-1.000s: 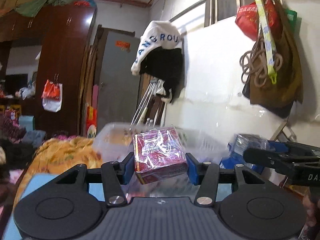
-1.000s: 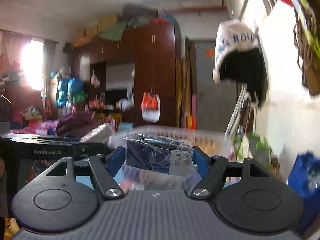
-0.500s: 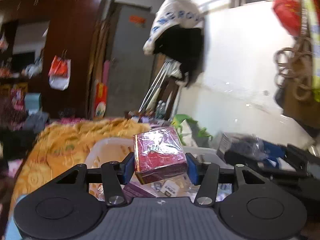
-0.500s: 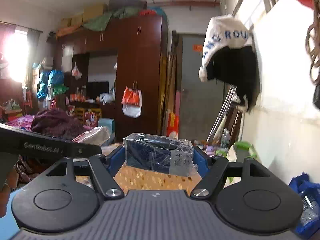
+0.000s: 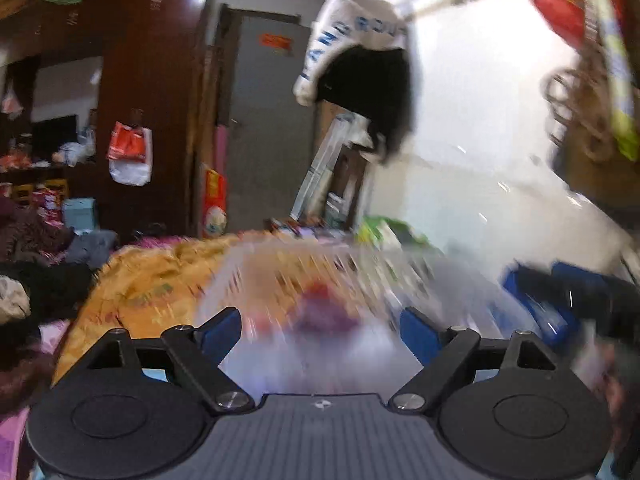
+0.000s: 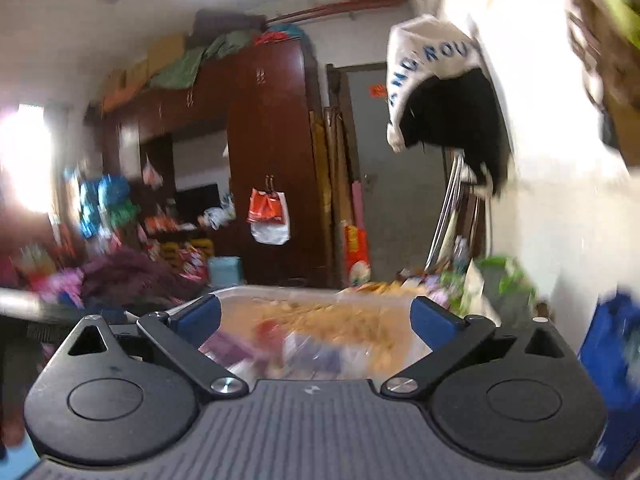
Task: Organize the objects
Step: 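Grasp clear-wrapped red ball with left gripper while right grasps grey packet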
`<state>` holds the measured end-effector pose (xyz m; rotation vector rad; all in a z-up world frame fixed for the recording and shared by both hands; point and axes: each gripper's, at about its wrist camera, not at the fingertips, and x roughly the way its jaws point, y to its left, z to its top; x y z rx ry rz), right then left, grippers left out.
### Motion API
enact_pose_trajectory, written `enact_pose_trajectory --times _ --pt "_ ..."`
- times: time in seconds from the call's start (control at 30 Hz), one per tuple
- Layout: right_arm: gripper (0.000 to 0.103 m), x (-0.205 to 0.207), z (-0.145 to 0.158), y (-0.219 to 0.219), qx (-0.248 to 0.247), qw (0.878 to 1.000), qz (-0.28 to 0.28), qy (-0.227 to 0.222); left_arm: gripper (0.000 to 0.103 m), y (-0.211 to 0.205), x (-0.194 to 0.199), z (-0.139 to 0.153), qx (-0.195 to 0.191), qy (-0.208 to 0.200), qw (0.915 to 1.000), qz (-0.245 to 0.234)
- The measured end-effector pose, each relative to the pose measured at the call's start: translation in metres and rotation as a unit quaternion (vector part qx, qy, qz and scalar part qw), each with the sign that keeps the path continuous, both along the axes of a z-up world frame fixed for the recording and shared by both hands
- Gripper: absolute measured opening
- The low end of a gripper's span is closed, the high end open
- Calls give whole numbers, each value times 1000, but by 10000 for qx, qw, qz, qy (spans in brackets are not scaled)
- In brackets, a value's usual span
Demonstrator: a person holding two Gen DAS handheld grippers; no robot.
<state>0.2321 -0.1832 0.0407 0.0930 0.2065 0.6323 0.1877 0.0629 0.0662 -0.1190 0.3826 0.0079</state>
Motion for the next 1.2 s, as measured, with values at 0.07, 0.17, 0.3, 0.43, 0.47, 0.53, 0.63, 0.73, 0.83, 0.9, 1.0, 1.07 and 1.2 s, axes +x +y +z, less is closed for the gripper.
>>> enact_pose_trajectory --times 0.07,0.17,0.3,0.43,0.47,0.53,0.63,0.73,0.83,0.9,1.0,1.07,1.2 --pt "103 -8 -11 -5 -299 9993 42 237 89 -10 -26 -19 31 180 9993 -335" --pt "103 -14 -29 -5 -668 9966 118 463 89 -30 -46 -46 -7 439 9969 -649" --pt "103 -11 -38 -4 -666 9954 115 684 88 -57 -49 -67 277 735 9931 -876" --pt "103 -4 -46 1 -607 9942 -49 882 80 -73 -42 -81 557 935 9903 -861" --pt "103 -2 -47 0 -470 9941 -131 964 71 -74 -39 -83 555 992 9899 -853" --pt "103 4 -51 1 -225 9917 -298 1231 56 -75 -37 -87 524 1082 9890 -860" --pt "103 12 -61 11 -409 9881 -283 1455 49 -72 -41 -92 500 1079 9893 -847" --pt "101 16 -70 23 -578 9845 -120 1651 49 -60 -46 -90 365 965 9917 -768" --pt "95 18 -74 30 -589 9822 -67 1783 49 -41 -57 -89 258 832 9943 -612" --pt "91 19 -75 36 -687 9811 -66 1805 49 -30 -60 -89 246 776 9954 -497" --pt "84 19 -77 47 -830 9785 -30 1888 49 -18 -64 -88 190 666 9968 -393" --pt "82 17 -78 53 -905 9779 -17 1887 49 -12 -64 -88 88 651 9970 -404" --pt "83 18 -78 60 -1026 9769 -137 1869 50 -8 -61 -92 54 659 9969 -420"
